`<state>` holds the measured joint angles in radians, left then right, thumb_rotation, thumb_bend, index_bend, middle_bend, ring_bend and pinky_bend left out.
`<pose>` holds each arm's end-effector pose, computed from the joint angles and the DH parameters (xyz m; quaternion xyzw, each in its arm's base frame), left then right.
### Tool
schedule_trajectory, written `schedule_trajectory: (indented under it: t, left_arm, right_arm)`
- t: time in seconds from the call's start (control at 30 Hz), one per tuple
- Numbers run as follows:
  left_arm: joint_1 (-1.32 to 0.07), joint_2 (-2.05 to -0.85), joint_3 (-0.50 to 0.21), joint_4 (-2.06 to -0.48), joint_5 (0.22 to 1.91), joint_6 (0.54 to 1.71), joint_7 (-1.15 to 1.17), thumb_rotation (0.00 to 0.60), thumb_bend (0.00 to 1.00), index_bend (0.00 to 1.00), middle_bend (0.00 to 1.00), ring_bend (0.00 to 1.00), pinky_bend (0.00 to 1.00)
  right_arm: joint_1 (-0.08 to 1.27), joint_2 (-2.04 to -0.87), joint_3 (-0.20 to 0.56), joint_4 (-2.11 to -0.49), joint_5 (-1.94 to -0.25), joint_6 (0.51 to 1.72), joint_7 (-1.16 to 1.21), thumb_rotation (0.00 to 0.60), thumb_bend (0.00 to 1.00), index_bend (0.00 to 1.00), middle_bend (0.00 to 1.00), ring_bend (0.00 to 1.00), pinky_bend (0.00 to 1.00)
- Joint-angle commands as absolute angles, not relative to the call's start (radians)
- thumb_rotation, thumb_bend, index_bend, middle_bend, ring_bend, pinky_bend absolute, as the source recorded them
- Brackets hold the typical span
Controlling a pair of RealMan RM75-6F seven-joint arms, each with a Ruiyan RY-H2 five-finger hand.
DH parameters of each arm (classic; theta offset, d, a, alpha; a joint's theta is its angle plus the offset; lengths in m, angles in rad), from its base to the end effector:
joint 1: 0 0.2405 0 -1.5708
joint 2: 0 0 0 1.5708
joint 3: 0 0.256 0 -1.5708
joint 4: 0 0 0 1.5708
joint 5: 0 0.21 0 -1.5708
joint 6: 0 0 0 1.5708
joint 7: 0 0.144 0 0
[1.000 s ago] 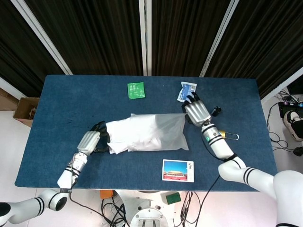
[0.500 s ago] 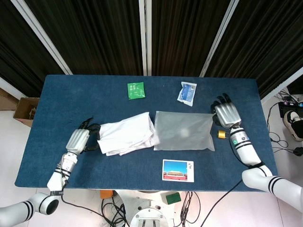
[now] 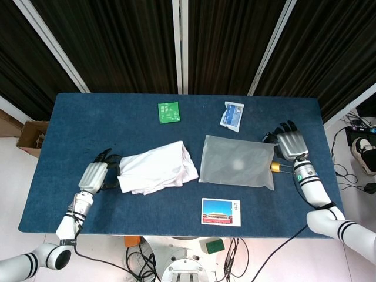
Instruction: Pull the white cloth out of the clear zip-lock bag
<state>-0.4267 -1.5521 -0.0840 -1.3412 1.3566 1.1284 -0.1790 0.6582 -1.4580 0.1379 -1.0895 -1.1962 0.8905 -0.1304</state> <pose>-0.2566 0.2796 0.0003 -0.6155 -0.5171 -0.4338 0.4070 -0.2758 -0.3867 0.0597 0.7115 -0.3511 0.2797 0.5406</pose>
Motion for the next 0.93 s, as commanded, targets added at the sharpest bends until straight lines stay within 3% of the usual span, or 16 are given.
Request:
schedule_trajectory:
  t: [0.03,0.17,0.47,0.7,0.93]
  left_arm:
    - [-0.428,-1.535,-0.092,-1.365,1.356,1.134,-0.168,0.6,0.23,0.2,0.14,0.02,0.09]
    - [-0.412,-1.467,-0.105,-1.423,1.356,1.17,-0.15,0.6,0.21,0.19,0.14,0.02,0.09]
    - [-0.317,-1.266,-0.074,-1.508,1.391,1.325,0.042,0.6,0.21,0.23,0.14,0.02,0.09]
    - [-0.216,-1.166,-0.036,-1.591,1.407,1.447,0.12,0.6,0.21,0.24,0.14,0.02,0.09]
    - [-0.128,-1.13,-0.002,-1.662,1.457,1.565,0.147,0.6,0.21,0.24,0.14,0.02,0.09]
  right_arm:
    - [0.644,-1.383,0.145,-1.219,-1.147,0.88,-0.195,0.6,0.12,0.0,0.03,0.0,0.0]
    - [0.594,-1.261,0.15,-1.379,-1.138,0.951,-0.218,0.6,0.1,0.0,0.0,0.0,0.0]
    - [0.379,-1.051,0.117,-1.567,-1.291,1.246,-0.004,0.6,0.23,0.0,0.16,0.0,0.04]
    - [0.239,-1.016,0.066,-1.566,-1.38,1.41,0.119,0.6,0.24,0.0,0.16,0.0,0.04]
    - [0.176,-1.054,0.035,-1.519,-1.44,1.47,0.172,0.6,0.25,0.0,0.16,0.0,0.04]
